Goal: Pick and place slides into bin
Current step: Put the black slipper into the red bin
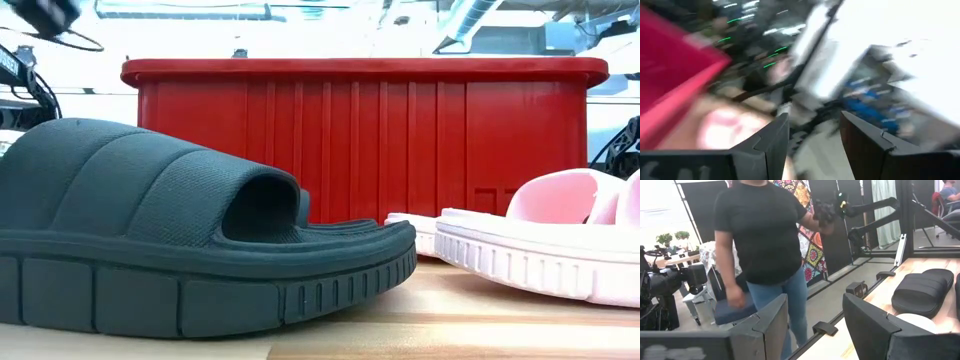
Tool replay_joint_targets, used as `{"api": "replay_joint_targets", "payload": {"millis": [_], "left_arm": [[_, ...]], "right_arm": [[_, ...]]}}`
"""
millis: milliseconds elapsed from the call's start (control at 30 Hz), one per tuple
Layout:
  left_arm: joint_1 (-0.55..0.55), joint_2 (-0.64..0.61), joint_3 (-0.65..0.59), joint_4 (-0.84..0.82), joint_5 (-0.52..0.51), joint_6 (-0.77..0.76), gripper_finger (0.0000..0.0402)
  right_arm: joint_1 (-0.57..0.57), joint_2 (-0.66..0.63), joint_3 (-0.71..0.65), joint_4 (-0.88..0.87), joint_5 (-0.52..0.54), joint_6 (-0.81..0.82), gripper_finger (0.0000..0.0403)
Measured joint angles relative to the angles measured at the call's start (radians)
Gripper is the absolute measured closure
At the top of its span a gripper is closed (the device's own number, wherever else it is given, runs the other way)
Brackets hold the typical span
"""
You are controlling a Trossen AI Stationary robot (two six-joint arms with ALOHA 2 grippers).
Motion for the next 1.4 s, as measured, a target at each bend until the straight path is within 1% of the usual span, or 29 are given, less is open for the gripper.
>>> {"api": "replay_joint_targets", "payload": {"millis": [67,133,233,300,333,400,467,533,600,667,700,767,867,1000,1067,1133,1233,1400], "left_arm": [[0.0,0.013,0.052,0.086,0.109,0.089,0.0236],[0.0,0.051,0.124,0.127,0.206,0.191,0.0236],[0.0,0.15,0.278,0.108,0.322,0.349,0.0236],[0.0,0.232,0.401,0.041,0.344,0.45,0.0236],[0.0,0.275,0.475,-0.027,0.343,0.49,0.0236],[0.0,0.357,0.624,-0.217,0.31,0.538,0.0236],[0.0,0.438,0.783,-0.469,0.22,0.546,0.0236],[0.0,0.521,0.934,-0.739,0.113,0.513,0.0236],[0.0,0.604,1.059,-0.969,0.046,0.443,0.0236],[0.004,0.683,1.16,-1.139,0.043,0.379,0.0236],[0.006,0.722,1.199,-1.194,0.046,0.357,0.0236],[0.013,0.792,1.253,-1.263,0.049,0.331,0.0236],[0.024,0.889,1.294,-1.308,0.05,0.332,0.0236],[0.049,0.987,1.302,-1.328,0.034,0.345,0.0236],[0.076,1.038,1.301,-1.347,0.026,0.308,0.0236],[0.113,1.081,1.3,-1.364,0.035,0.239,0.0236],[0.171,1.141,1.3,-1.368,0.119,0.149,0.0236],[0.231,1.23,1.3,-1.388,0.277,0.126,0.0236]], "right_arm": [[0.0,0.0,0.0,0.0,0.0,0.0,0.0221],[0.0,0.0,0.0,0.0,0.0,0.0,0.0221],[0.0,0.0,0.0,0.0,0.0,0.0,0.0221],[0.0,0.0,0.0,0.0,0.0,0.0,0.0221],[0.0,0.0,0.0,0.0,0.0,0.0,0.0221],[0.0,0.0,0.0,0.0,0.0,0.0,0.0221],[0.0,0.0,0.0,0.0,0.0,0.0,0.0221],[0.0,0.0,0.0,0.0,0.0,0.0,0.0221],[0.0,0.0,0.0,0.0,0.0,0.0,0.0221],[0.0,0.0,0.0,0.0,0.0,0.0,0.0221],[0.0,0.0,0.0,0.0,0.0,0.0,0.0221],[0.0,0.0,0.0,0.0,0.0,0.0,0.0221],[0.0,0.0,0.0,0.0,0.0,0.0,0.0221],[0.0,0.0,0.0,0.0,0.0,0.0,0.0221],[0.0,0.0,0.0,0.0,0.0,0.0,0.0221],[0.0,0.0,0.0,0.0,0.0,0.0,0.0221],[0.0,0.0,0.0,0.0,0.0,0.0,0.0221],[0.0,0.0,0.0,0.0,0.0,0.0,0.0221]]}}
